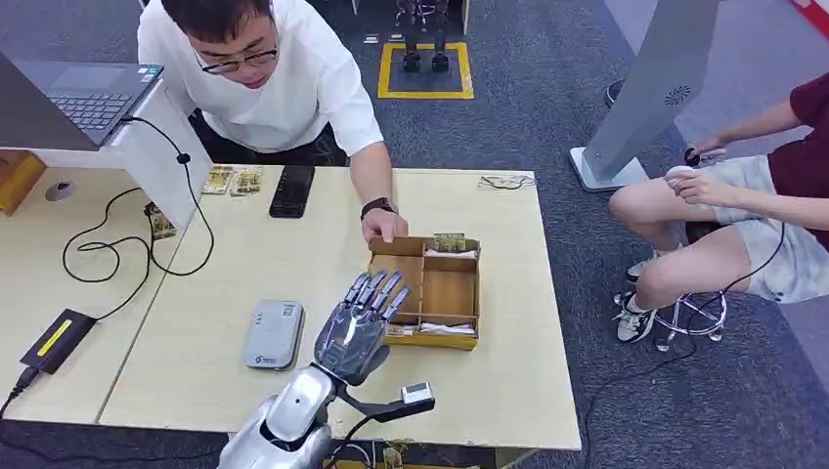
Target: Pass the card to the sensor for recognition and then transmit it.
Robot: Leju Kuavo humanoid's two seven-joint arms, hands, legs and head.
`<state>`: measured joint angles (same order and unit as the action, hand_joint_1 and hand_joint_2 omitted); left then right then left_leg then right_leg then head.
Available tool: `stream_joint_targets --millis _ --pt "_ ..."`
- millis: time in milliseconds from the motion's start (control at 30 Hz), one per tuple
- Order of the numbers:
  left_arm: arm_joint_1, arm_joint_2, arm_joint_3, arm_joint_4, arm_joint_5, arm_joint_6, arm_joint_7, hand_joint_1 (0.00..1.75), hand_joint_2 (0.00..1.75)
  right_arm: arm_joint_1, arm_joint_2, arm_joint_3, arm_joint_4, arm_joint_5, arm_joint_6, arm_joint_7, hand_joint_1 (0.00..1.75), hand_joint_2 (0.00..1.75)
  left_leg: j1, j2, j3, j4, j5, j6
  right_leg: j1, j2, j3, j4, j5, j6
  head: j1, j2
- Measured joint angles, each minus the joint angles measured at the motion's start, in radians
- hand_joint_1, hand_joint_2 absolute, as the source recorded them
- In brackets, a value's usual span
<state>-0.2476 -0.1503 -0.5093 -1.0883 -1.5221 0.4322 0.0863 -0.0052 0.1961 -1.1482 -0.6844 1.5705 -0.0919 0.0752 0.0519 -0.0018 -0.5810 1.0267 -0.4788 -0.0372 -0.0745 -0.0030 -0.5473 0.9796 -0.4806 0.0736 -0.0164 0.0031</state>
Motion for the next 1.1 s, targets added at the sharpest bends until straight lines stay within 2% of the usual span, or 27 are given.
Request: stream_joint_targets --millis 133,533,567,600,633,833,900,1100 --pt "-0.014 0.000 -0.004 0.002 0.000 -0.029 0.036 0.00 1.75 0.000 0.000 0.000 0.000 0.000 0.002 0.006 0.00 1.75 0.000 0.000 0.000 0.000 0.000 0.000 0.000 0.000 0.000 0.000 0.000 0.000 0.000 0.000" --pt "-0.021 0.000 -0.010 0.023 0.000 -0.042 0.034 0.00 1.75 0.000 0.000 0.000 -0.003 0.000 0.004 0.015 0.00 1.75 0.000 0.000 0.000 0.000 0.000 0.000 0.000 0.000 0.000 0.000 0.000 0.000 0.000 0.000" --pt "-0.021 0.000 -0.010 0.026 0.000 -0.042 0.032 0.61 1.75 0.000 0.000 0.000 -0.003 0.000 0.004 0.015 0.00 1.75 0.000 0.000 0.000 0.000 0.000 0.000 0.000 0.000 0.000 0.000 0.000 0.000 0.000 0.000" --pt "-0.021 0.000 -0.010 0.027 0.000 -0.042 0.031 1.61 1.75 0.000 0.000 0.000 -0.004 0.000 0.006 0.015 0.00 1.75 0.000 0.000 0.000 0.000 0.000 0.000 0.000 0.000 0.000 0.000 0.000 0.000 0.000 0.000" --pt "-0.021 0.000 -0.010 0.028 0.000 -0.042 0.030 1.69 1.75 0.000 0.000 0.000 -0.004 0.000 0.007 0.015 0.00 1.75 0.000 0.000 0.000 0.000 0.000 0.000 0.000 0.000 0.000 0.000 0.000 0.000 0.000 0.000" --pt "-0.020 0.000 -0.010 0.034 0.000 -0.037 -0.034 1.69 1.75 0.000 0.000 0.000 -0.005 0.000 0.011 0.015 0.00 1.75 0.000 0.000 0.000 0.000 0.000 0.000 0.000 0.000 0.000 0.000 0.000 0.000 0.000 0.000" --pt "-0.019 0.000 -0.010 0.034 0.000 -0.031 -0.058 1.75 1.75 0.000 0.000 0.000 -0.005 0.000 0.011 0.014 0.00 1.75 0.000 0.000 0.000 0.000 0.000 0.000 0.000 0.000 0.000 0.000 0.000 0.000 0.000 0.000" --pt "-0.016 0.000 -0.010 0.034 0.000 -0.015 -0.089 1.75 1.75 0.000 0.000 0.000 -0.004 0.000 0.010 0.009 0.00 1.75 0.000 0.000 0.000 0.000 0.000 0.000 0.000 0.000 0.000 0.000 0.000 0.000 0.000 0.000"
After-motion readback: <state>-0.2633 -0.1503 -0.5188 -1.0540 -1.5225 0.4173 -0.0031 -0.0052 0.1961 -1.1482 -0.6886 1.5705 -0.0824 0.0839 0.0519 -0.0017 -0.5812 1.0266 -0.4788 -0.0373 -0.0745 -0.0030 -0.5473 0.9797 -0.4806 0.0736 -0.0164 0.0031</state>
